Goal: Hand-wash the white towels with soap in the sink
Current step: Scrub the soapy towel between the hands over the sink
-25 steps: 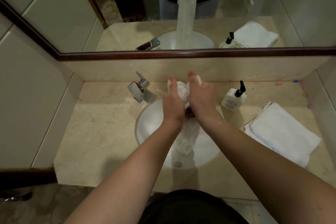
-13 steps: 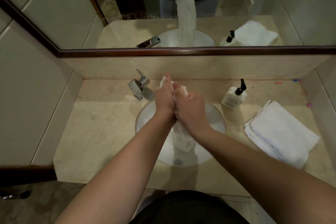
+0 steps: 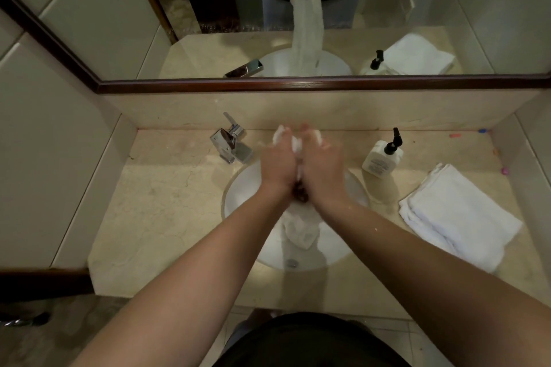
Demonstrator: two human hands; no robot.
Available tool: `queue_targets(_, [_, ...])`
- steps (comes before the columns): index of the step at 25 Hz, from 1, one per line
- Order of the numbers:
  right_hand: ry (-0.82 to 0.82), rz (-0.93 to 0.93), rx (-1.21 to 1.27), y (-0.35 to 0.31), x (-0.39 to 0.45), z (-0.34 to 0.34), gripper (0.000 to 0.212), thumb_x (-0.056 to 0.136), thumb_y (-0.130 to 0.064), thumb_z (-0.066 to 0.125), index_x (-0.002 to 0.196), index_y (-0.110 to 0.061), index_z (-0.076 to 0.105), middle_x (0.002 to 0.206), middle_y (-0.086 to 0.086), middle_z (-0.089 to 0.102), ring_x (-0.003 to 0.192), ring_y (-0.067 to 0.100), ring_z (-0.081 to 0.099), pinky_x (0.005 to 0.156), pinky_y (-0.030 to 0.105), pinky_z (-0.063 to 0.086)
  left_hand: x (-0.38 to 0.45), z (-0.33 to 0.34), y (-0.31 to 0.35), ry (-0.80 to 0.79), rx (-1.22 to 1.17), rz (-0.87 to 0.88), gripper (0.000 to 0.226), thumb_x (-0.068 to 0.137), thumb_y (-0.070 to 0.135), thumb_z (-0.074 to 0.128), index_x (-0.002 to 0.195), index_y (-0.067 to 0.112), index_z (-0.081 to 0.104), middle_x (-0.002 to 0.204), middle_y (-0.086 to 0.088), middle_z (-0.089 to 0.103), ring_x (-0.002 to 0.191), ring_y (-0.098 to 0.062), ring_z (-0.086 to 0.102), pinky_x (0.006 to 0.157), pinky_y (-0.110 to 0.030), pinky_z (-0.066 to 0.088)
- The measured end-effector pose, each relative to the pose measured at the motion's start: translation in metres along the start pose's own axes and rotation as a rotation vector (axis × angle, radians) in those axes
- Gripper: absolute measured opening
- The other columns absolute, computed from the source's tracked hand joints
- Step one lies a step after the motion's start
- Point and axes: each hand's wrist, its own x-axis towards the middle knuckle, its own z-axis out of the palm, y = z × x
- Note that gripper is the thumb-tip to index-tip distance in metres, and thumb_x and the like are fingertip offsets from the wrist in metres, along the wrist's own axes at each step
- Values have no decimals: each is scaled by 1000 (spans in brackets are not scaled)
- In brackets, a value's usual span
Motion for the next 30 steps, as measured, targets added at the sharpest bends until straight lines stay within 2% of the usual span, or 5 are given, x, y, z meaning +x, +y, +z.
queue_targets(5, [101, 54, 79, -5, 5, -5, 50, 101, -40, 50, 59, -13, 53, 52, -1, 51, 49, 11, 51, 54, 27, 42, -2, 3, -6, -46, 20, -64, 51, 100, 53, 45, 102, 8, 70, 90, -4, 73, 84, -14, 68, 80, -31, 55])
queue_targets(15, [17, 30, 35, -13, -13, 22, 46, 100, -40, 49, 67, -13, 66, 61, 4, 65, 56, 11, 63, 54, 31, 47, 15, -15, 7, -10, -166, -204, 51, 102, 51, 44, 87, 7, 64, 77, -9, 68, 71, -19, 70, 59, -25, 55])
queue_targets(19, [204, 82, 122, -25, -3, 30, 52, 99, -39, 54, 53, -15, 53, 46, -3, 53, 42, 8, 50, 50, 30, 39, 21, -26, 10, -96, -99, -140, 55, 95, 57, 49, 103, 7, 71, 92, -9, 74, 91, -24, 71, 90, -42, 56])
queue_targets(22, [64, 38, 64, -30, -14, 51, 48, 100, -38, 50, 68, -7, 68, 59, 8, 64, 54, 19, 62, 54, 35, 49, 33, -42, 18, -68, -148, -184, 52, 101, 53, 45, 74, 12, 63, 68, -3, 66, 68, -17, 65, 69, -33, 54])
queue_targets(30, [103, 39, -40, -34, -19, 82, 52, 98, -45, 47, 73, -6, 69, 63, 7, 67, 59, 18, 64, 57, 35, 50, 49, -70, 23, -170, -152, -198, 56, 101, 54, 43, 97, 4, 67, 76, -5, 68, 73, -18, 67, 67, -31, 53])
